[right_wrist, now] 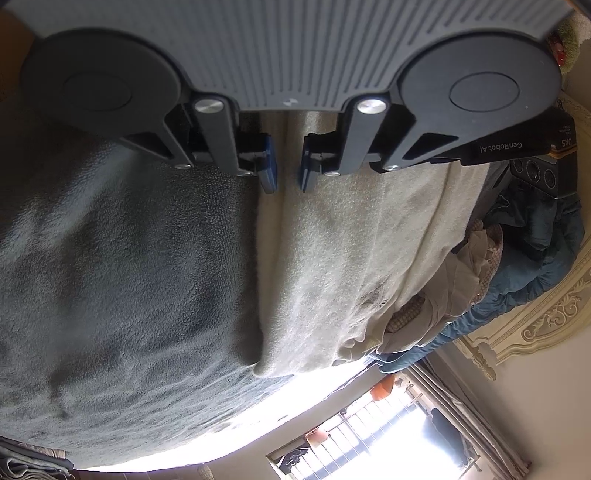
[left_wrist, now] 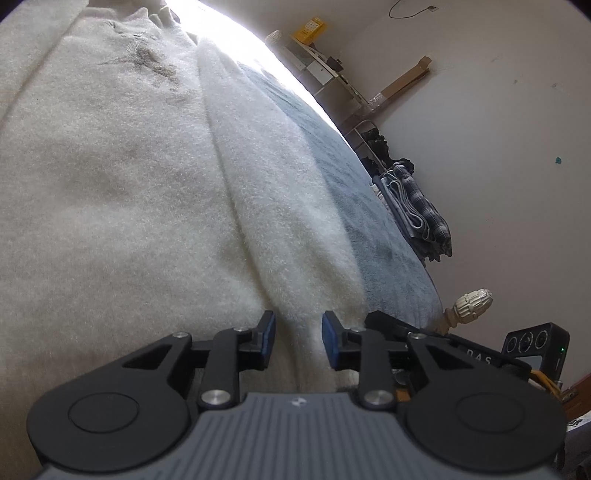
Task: Fold clothes
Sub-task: 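Pinch the sweater side edge with both grippers, then open both grippers and lift them off the sweater edge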
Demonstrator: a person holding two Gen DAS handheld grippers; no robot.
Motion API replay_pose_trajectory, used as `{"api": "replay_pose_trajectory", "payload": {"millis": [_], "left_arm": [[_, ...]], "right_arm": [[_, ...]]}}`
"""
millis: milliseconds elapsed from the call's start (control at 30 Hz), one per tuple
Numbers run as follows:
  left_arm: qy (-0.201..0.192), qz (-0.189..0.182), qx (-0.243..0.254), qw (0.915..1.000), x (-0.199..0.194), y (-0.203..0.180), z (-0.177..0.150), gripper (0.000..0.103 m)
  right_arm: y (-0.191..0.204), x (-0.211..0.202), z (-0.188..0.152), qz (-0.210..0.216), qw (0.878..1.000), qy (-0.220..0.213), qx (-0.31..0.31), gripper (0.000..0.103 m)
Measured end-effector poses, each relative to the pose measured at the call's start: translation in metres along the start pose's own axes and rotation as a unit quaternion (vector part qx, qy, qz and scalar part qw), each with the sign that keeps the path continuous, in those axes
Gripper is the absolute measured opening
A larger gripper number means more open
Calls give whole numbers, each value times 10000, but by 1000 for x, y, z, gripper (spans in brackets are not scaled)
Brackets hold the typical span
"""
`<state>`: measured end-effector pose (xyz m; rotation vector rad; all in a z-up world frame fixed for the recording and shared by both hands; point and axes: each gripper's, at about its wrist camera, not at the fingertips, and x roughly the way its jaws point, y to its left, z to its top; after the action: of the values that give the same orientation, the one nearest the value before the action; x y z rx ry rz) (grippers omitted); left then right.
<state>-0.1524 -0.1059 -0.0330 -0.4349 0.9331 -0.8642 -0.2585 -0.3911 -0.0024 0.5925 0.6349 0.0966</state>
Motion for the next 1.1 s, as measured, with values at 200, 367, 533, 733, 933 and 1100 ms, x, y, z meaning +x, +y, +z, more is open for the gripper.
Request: {"api": "replay_pose_trajectory", "payload": {"millis": [200,367,533,733,933,1100], "left_arm": [[-400,129,755,9963,-8,-26,11,42],[-399,93,1066,9935,15,-38,20,42],[-98,159,909,9957,42,-17,14,40],[-118,-80,860,9962,42,-5,14,40],[-138,-83,1205,9926,43,-6,8,40],[-152,-206,1157,9930,42,-1,6,40]], "right_arm": [[15,-15,9,152,9984,-411,-367,16],[21,11,3,-28,9972,-21,-748,16],[15,11,27,-86,9976,-71,-688,16],[15,61,94,-48,9967,-263,-769,16],[15,157,145,-65,9961,66,-882,16],[19,214,166,-168,9939,388,-1019,13]]}}
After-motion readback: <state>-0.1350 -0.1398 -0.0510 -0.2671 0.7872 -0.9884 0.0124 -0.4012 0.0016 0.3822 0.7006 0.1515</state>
